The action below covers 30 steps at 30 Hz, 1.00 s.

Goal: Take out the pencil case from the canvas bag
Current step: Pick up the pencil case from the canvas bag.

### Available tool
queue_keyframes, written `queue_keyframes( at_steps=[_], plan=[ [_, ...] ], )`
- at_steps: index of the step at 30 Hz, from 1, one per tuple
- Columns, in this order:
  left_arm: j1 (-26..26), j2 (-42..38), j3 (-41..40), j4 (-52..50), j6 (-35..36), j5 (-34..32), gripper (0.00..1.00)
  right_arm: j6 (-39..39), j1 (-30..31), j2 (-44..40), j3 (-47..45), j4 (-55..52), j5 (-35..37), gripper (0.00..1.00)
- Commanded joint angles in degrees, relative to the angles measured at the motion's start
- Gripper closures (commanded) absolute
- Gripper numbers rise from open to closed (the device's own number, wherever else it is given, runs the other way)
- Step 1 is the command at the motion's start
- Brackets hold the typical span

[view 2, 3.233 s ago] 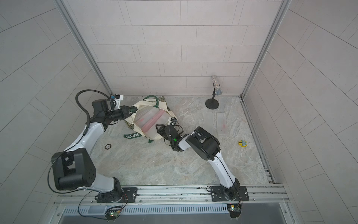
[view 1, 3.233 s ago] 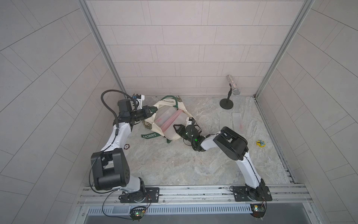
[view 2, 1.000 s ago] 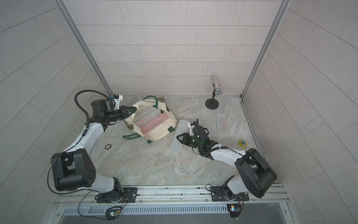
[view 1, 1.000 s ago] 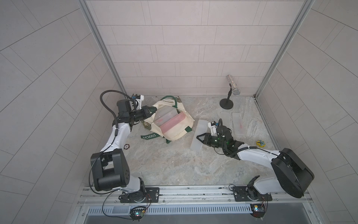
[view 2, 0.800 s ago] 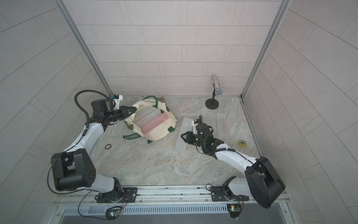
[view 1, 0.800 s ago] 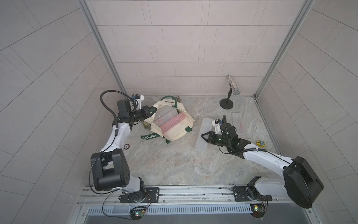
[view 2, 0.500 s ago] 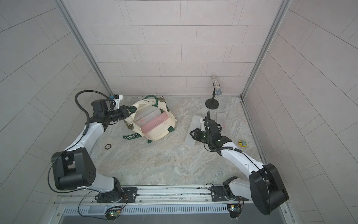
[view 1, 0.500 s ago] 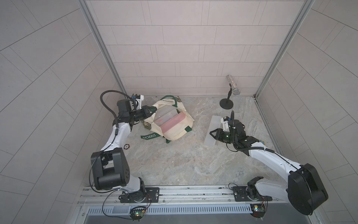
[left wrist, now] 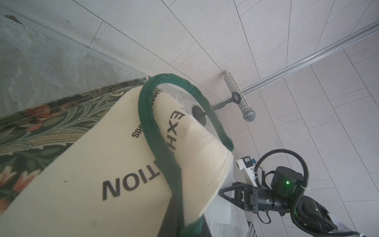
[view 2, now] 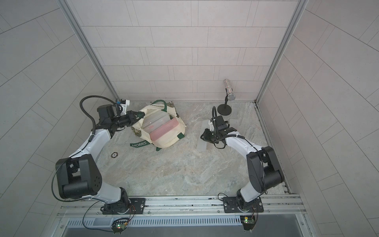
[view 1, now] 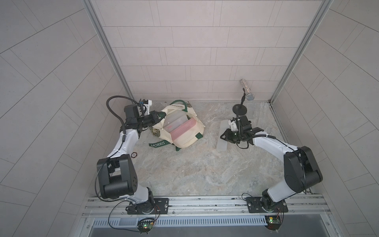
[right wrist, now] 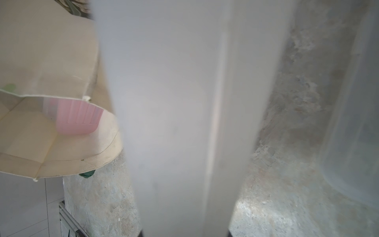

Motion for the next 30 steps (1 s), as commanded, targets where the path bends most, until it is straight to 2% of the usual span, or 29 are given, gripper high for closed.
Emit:
queue_keyframes(
  at_steps=[1, 8, 30],
  plan=[
    [0.03, -1.6, -0.74, 2.99, 0.53, 1.08, 1.0, -2.15, -1.07, 3.52, 4.28, -2.41, -2.9, 0.79],
    [0.03, -1.75, -0.92, 3.11, 0.39, 0.85, 1.0, -2.73, -2.37, 12.05, 10.64, -3.22, -5.3, 0.81],
    [-0.01, -2.36, -1.89, 7.16, -2.86, 1.91, 1.0, -1.08, -5.46, 23.98, 24.67, -5.18, -7.21, 0.79]
  ],
)
